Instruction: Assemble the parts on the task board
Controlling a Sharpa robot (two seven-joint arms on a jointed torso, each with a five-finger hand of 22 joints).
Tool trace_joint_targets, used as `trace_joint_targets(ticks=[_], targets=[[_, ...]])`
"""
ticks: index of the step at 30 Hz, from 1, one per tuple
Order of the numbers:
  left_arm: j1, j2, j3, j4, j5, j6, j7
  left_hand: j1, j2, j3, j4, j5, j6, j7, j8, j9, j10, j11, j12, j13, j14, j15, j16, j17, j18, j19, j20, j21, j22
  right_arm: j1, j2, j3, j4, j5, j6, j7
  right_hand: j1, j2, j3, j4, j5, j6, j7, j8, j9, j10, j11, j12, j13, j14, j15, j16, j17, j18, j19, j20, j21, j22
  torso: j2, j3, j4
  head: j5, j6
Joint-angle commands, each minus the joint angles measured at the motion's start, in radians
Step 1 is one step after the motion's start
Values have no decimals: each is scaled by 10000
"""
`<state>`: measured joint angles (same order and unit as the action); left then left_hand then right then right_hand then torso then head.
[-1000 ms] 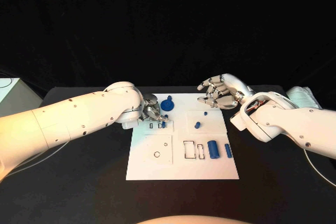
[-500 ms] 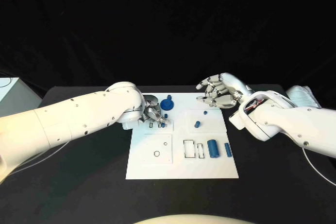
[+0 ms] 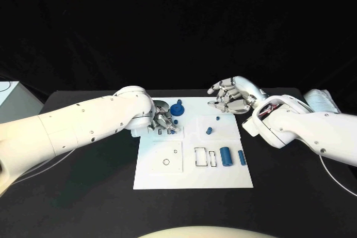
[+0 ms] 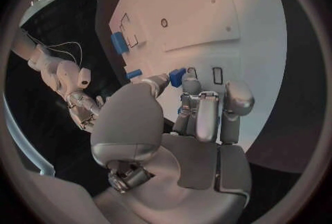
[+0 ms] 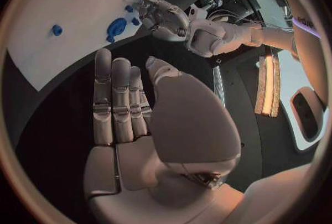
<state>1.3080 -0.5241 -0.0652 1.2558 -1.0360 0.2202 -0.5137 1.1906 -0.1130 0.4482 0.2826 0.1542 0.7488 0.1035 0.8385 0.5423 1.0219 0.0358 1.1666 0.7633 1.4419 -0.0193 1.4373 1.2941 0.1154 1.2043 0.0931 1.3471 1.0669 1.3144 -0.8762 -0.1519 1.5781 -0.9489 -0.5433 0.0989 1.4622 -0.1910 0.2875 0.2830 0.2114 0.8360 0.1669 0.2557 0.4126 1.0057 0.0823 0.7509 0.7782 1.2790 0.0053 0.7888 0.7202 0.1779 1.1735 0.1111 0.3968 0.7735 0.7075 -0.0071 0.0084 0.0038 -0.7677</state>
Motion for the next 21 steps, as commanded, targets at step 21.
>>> trace_joint_targets(ticks=[21], targets=[[-18,-321,-5,275,1110,-950,109,-338,-615,5002,-1937,303,-213,-183,1024,1783,753,-217,455,631,443,-224,426,756,-179,399,-215,461,627,-38,29,-24,-88,-117,275,-139,-17,-92,67,22,94,-35,22,58,-21,-61,4,-43,-52,-7,13,-104,25,41,110,-4,-88,-45,-12,18,12,-17,-73]])
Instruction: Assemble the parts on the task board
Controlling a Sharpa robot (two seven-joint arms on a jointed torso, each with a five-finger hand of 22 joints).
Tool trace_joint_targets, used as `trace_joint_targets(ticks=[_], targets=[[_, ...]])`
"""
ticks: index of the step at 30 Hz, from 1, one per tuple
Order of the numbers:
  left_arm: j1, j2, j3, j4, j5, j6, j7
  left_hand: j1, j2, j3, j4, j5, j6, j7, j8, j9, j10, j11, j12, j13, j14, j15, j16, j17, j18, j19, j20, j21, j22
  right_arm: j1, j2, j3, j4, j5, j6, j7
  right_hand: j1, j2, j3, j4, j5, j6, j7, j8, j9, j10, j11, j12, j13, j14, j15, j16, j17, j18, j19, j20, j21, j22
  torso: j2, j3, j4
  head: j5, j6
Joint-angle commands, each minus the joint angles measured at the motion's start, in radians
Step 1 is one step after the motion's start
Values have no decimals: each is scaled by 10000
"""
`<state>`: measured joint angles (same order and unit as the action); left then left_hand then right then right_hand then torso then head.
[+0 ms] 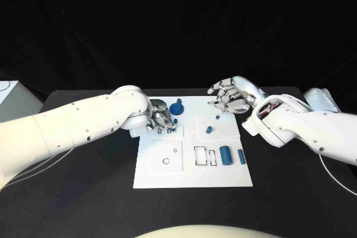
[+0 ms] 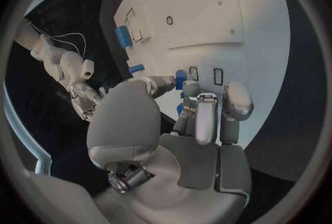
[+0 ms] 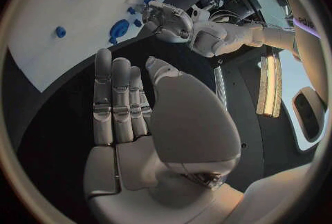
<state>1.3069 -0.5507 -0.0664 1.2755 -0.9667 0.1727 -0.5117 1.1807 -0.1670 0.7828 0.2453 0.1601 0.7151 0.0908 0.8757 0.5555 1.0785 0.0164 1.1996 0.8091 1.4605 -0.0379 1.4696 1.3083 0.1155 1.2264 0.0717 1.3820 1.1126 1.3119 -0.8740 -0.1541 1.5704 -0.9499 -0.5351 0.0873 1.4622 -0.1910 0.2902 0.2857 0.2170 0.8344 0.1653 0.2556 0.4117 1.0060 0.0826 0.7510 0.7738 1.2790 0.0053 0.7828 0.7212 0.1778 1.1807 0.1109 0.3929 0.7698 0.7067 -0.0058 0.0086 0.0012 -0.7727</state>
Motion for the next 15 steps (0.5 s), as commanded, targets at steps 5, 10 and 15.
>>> trace_joint_targets(ticks=[5,10,15], targets=[[-13,-144,9,146,478,-736,70,-740,-187,1974,-1959,1134,335,-131,709,1836,536,-99,324,476,436,-114,268,950,-228,377,-71,268,427,-22,8,-8,-25,-108,221,-43,-16,-92,41,-5,38,-19,38,59,-11,-64,2,-43,-8,-7,13,-44,15,42,38,-2,-49,-8,-5,3,25,16,-40],[-16,-202,9,188,413,-862,45,-1065,-234,2089,-2251,1766,506,-197,723,1948,828,-168,483,740,568,-182,395,1218,-255,496,-138,359,576,-32,10,-14,-37,-109,242,-57,-16,-92,41,-5,38,-19,38,59,-11,-64,2,-43,-8,-7,13,-44,15,42,38,-2,-49,-8,2,3,13,50,-49],[-21,-237,7,225,168,-866,19,-1315,-273,2119,-2460,2287,653,-259,717,2030,1046,-231,580,919,666,-243,488,1428,-277,591,-197,421,688,-38,5,-17,-42,-109,261,-68,-35,-102,43,0,44,-20,39,65,-13,-65,3,-39,-21,-4,15,-59,20,41,42,-1,-62,-20,9,1,6,71,-77]])
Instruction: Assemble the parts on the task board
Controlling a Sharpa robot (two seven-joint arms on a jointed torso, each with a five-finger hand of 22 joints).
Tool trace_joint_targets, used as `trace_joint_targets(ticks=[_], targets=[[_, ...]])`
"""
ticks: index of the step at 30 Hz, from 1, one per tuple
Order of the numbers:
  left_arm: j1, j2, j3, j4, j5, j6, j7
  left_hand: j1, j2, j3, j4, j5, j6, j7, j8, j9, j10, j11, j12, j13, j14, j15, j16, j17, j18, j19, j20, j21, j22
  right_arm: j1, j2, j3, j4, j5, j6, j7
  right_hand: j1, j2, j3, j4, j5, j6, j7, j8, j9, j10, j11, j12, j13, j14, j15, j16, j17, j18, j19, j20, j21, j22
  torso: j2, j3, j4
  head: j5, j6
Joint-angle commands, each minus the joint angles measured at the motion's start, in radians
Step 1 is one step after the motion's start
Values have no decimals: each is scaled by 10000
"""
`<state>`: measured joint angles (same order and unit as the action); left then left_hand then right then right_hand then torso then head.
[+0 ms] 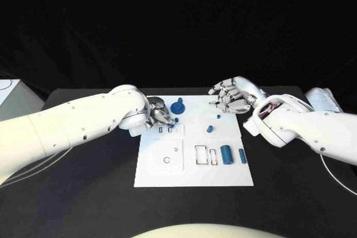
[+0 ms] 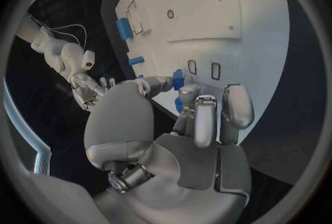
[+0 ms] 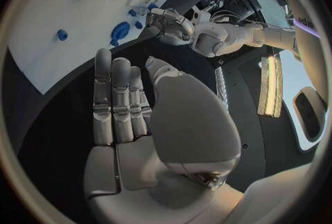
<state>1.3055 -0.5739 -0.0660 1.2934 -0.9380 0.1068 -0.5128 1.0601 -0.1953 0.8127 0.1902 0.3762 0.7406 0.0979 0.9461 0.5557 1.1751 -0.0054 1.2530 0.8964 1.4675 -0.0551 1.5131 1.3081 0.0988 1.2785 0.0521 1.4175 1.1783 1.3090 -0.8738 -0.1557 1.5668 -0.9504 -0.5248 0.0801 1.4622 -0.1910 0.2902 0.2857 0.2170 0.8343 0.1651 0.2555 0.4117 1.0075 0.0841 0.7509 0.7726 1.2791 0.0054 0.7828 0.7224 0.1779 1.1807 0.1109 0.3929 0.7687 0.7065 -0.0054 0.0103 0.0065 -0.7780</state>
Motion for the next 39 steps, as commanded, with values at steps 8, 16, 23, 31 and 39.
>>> trace_joint_targets(ticks=[8,16,23,31,39], targets=[[-28,5,-36,76,-618,-267,18,-425,-52,1620,-2079,710,735,-494,34,2125,583,-161,251,432,820,-194,295,1982,-201,418,-104,236,443,-22,10,-6,-28,-104,182,-10,-85,-101,50,17,57,-21,42,77,-18,-79,-8,-30,-33,6,18,-86,19,40,51,1,-87,-31,0,3,0,51,-66],[-40,7,-173,89,-932,-337,-1,-522,-46,1532,-2082,770,1012,-625,97,2170,839,-273,325,606,872,-287,350,2112,-258,636,-183,329,694,-28,0,-9,-31,-104,200,-31,-116,-95,57,23,71,-23,43,85,-21,-78,-8,-23,-48,13,19,-103,26,39,58,2,-102,-45,-9,3,-3,114,-95],[-85,20,-256,109,-1150,-397,-3,-533,-54,1528,-2088,791,1050,-645,114,2182,880,-291,344,654,878,-303,356,2128,-274,690,-197,355,763,-29,-5,-10,-29,-104,224,-51,-135,-94,66,22,94,-25,42,92,-24,-79,-9,-17,-62,20,19,-119,32,40,66,2,-116,-59,4,-5,-8,138,-94],[-181,69,-305,85,-1384,-508,1,-551,-57,1515,-2083,808,1092,-666,129,2192,941,-311,376,723,883,-319,362,2143,-285,731,-212,374,812,-30,-6,-12,-27,-104,249,-64,-135,-94,66,22,94,-25,42,92,-24,-79,-9,-17,-62,20,19,-119,32,40,66,2,-116,-59,19,-5,-19,150,-94],[-240,81,-321,121,-1422,-524,2,-566,-52,1503,-2074,811,1122,-681,137,2198,965,-324,380,729,883,-330,361,2142,-291,754,-223,384,839,-30,-15,-13,-21,-104,265,-71,-165,-91,76,24,119,-25,41,101,-27,-79,-9,-9,-79,30,19,-137,41,40,76,2,-132,-75,26,-3,-16,135,-124]])
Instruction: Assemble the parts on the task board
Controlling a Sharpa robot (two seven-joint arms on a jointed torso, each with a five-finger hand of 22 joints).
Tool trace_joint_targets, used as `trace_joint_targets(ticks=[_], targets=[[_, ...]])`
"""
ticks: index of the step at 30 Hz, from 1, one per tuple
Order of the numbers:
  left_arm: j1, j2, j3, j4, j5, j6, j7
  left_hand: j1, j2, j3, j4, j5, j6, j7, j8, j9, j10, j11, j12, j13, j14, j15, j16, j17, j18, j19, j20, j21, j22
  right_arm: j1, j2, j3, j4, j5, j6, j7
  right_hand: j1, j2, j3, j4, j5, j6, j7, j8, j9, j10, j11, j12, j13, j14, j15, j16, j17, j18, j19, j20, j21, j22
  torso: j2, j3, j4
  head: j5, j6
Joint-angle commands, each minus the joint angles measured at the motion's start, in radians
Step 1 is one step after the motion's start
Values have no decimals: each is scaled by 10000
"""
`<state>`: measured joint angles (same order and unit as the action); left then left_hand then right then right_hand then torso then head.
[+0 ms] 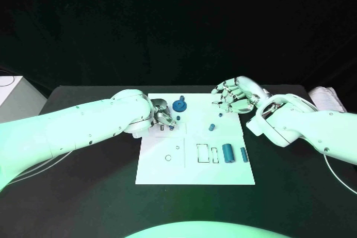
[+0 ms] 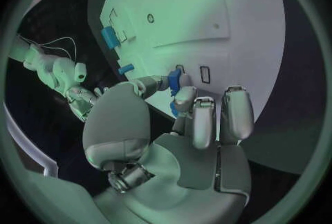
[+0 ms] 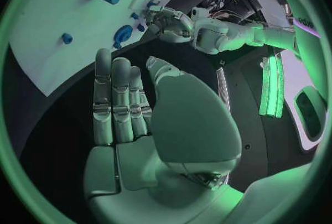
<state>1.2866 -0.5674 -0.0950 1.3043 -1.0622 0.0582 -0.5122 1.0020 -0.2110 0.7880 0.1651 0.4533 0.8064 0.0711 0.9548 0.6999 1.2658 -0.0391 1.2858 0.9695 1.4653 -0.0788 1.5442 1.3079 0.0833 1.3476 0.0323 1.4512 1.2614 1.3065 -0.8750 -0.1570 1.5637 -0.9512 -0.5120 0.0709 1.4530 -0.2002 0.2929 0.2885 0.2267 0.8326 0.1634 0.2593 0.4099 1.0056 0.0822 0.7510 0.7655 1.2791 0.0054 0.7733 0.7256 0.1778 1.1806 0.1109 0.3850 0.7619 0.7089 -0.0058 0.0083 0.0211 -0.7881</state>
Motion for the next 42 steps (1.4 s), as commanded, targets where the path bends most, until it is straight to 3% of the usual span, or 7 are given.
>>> trace_joint_targets(ticks=[1,22,42], targets=[[-57,16,-31,18,-183,-37,-5,15,106,1749,-1823,41,463,-414,51,756,58,14,52,-2,906,-92,51,2144,-136,63,-25,47,8,-6,-5,0,10,-96,138,20,-73,1,48,-4,22,-8,59,64,-9,-60,9,-9,-8,30,19,-43,9,41,77,2,-53,-8,3,1,8,-14,-27],[-93,-161,-47,223,-381,285,-50,45,133,1781,-1859,93,496,-445,47,761,107,-17,66,51,907,-117,49,2144,-138,77,-51,51,18,-7,-14,-2,4,-96,205,-18,-106,-2,56,-4,41,-5,57,76,-11,-59,8,2,-26,43,17,-62,19,42,90,2,-70,-26,-2,-4,13,2,-92],[-99,-124,-46,120,-404,317,-60,44,135,1798,-1875,170,520,-454,45,765,126,-28,64,60,909,-131,50,2148,-144,98,-68,61,41,-22,6,-5,-28,-96,223,-18,-106,-2,56,-4,41,-5,57,76,-11,-59,8,2,-26,43,17,-62,19,42,90,2,-70,-26,2,-3,10,-1,-113]])
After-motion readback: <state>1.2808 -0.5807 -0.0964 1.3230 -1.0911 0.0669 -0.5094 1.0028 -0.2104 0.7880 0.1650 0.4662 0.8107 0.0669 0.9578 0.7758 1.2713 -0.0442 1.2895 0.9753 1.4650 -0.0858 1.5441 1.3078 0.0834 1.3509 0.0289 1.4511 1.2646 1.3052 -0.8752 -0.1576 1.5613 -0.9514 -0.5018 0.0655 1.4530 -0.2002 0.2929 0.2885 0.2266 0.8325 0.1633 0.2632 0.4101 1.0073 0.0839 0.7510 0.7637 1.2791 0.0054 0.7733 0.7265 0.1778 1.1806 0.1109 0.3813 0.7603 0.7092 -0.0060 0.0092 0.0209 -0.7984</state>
